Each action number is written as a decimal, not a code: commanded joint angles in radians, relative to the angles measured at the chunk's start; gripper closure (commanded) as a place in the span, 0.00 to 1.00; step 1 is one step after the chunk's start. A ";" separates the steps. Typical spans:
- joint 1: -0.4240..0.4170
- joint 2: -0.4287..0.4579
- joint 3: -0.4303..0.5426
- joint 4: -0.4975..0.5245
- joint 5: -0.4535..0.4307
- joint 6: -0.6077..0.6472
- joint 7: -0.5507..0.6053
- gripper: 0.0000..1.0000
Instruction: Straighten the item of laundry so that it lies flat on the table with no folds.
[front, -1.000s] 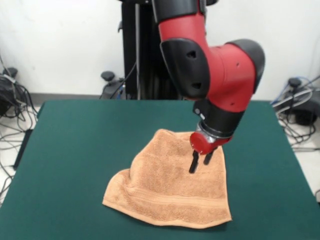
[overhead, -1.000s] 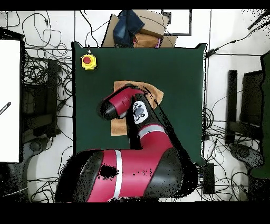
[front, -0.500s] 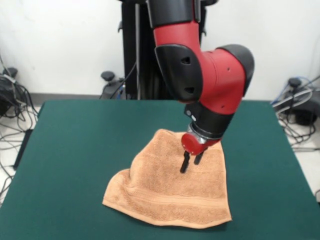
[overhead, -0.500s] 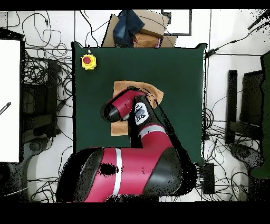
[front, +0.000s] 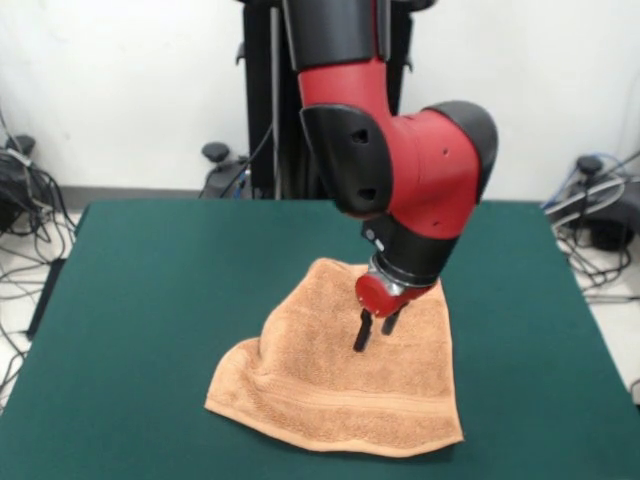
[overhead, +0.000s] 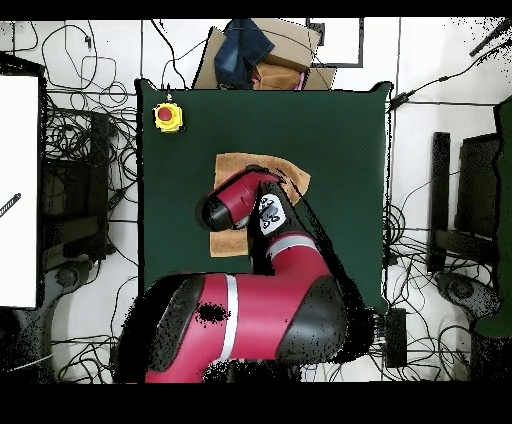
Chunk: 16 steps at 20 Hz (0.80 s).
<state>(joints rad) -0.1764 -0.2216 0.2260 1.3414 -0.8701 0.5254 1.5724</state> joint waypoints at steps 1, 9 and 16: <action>0.005 0.155 -0.048 -0.086 -0.084 -0.080 0.057 0.00; 0.029 0.282 -0.089 -0.198 -0.070 -0.090 0.114 0.00; 0.064 0.271 -0.158 -0.171 -0.055 -0.044 0.142 0.00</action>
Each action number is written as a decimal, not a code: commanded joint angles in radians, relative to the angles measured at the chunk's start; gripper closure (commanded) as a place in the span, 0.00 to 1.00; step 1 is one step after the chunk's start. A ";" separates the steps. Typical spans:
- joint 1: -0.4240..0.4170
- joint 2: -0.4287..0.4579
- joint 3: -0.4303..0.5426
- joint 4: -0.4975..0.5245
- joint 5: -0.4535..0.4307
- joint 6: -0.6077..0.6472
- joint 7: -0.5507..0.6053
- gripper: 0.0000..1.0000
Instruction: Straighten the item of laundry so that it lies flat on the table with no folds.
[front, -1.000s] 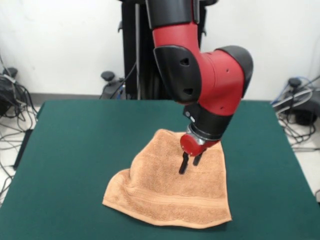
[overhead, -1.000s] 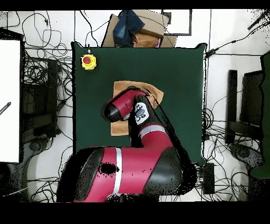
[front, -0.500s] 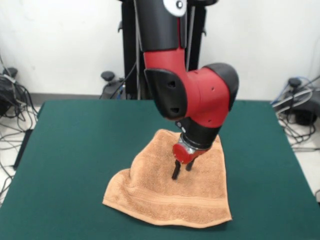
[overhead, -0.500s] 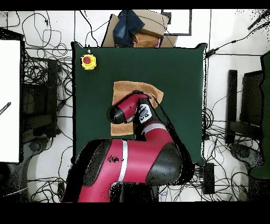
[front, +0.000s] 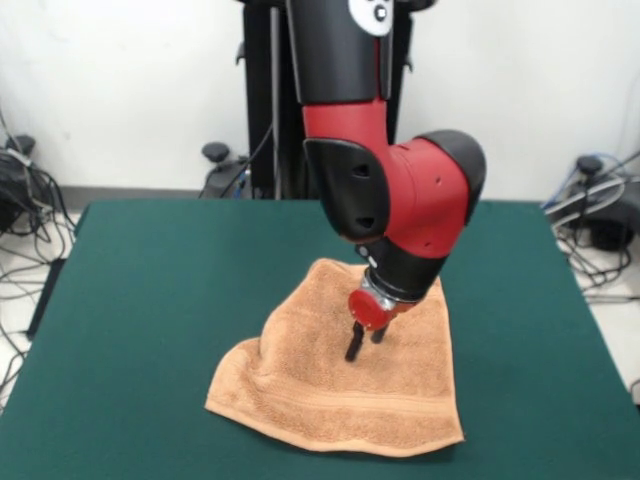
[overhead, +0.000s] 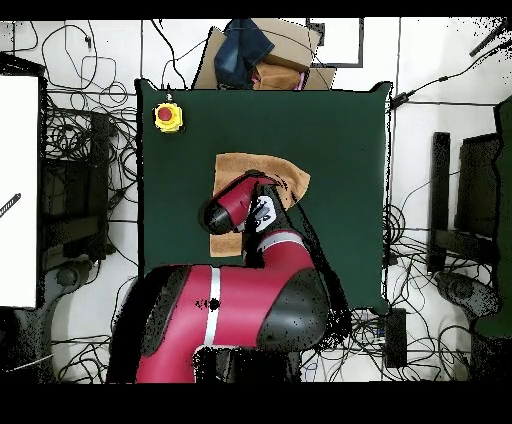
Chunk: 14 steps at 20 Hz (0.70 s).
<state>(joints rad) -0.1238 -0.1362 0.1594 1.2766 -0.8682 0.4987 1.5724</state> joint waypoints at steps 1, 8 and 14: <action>0.007 0.167 -0.096 -0.079 -0.055 -0.014 0.127 0.00; -0.077 0.093 -0.094 0.056 -0.058 -0.022 0.002 0.00; -0.103 0.085 -0.098 0.077 -0.063 -0.033 -0.039 0.00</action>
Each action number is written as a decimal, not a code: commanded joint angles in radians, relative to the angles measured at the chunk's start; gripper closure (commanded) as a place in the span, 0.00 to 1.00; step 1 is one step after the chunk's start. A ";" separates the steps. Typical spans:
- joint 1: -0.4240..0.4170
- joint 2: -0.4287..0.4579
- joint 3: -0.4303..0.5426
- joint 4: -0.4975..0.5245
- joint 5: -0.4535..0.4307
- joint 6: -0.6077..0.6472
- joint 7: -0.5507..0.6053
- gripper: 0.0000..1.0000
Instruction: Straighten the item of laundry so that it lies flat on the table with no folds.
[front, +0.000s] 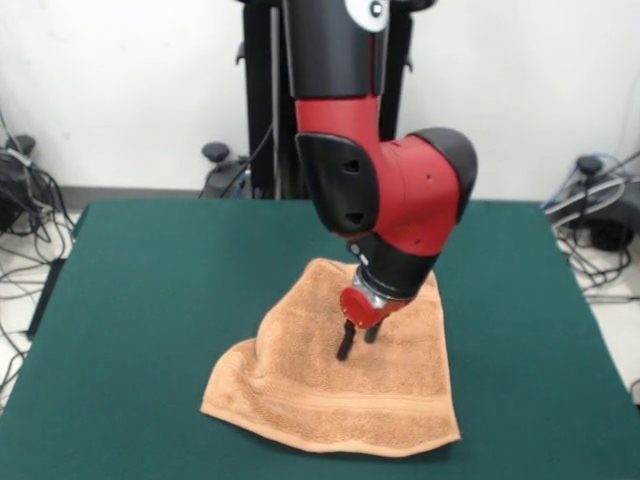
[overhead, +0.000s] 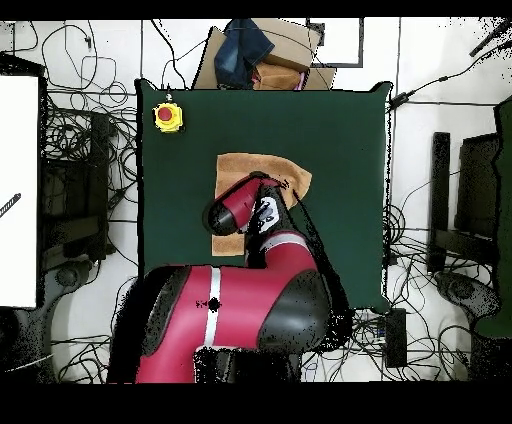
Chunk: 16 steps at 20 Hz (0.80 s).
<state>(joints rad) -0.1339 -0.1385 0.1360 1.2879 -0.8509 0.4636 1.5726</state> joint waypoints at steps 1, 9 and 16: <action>-0.097 0.089 -0.076 0.065 -0.082 -0.001 -0.046 0.00; -0.115 0.104 -0.074 0.094 -0.085 -0.008 -0.079 0.00; -0.112 0.102 -0.085 0.109 -0.090 0.019 -0.088 0.00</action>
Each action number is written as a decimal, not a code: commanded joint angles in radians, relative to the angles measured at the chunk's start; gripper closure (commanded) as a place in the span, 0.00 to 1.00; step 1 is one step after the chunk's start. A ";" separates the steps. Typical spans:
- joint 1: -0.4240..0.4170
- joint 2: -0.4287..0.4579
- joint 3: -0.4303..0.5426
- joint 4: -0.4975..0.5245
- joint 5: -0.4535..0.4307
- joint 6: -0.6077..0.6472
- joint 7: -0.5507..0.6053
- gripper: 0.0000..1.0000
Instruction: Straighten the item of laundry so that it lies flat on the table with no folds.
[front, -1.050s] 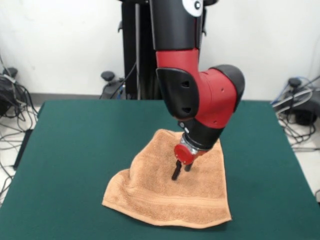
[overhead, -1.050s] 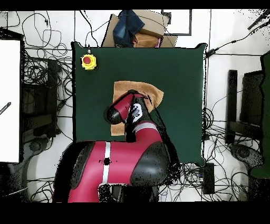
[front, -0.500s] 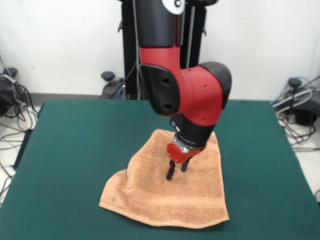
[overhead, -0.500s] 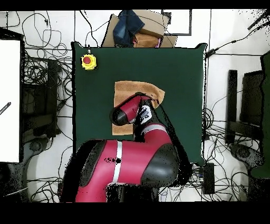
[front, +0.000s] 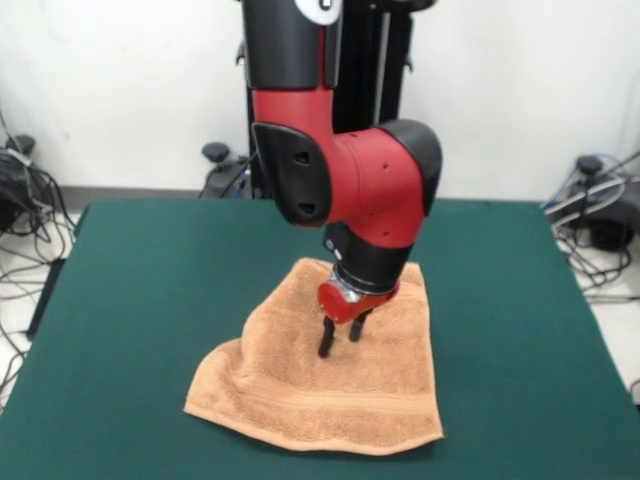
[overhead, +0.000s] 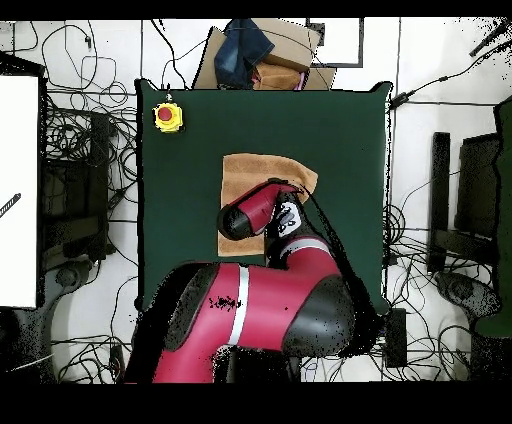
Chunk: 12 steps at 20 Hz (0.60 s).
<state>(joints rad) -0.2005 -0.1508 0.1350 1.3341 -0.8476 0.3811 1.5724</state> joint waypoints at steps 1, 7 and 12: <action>-0.047 0.114 -0.083 0.065 -0.094 0.103 -0.090 0.00; -0.049 0.113 -0.079 0.075 -0.089 0.129 -0.113 0.00; -0.055 0.105 -0.063 0.109 -0.069 0.167 -0.144 0.00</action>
<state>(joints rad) -0.2087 -0.1515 0.1291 1.3376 -0.8476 0.3809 1.5724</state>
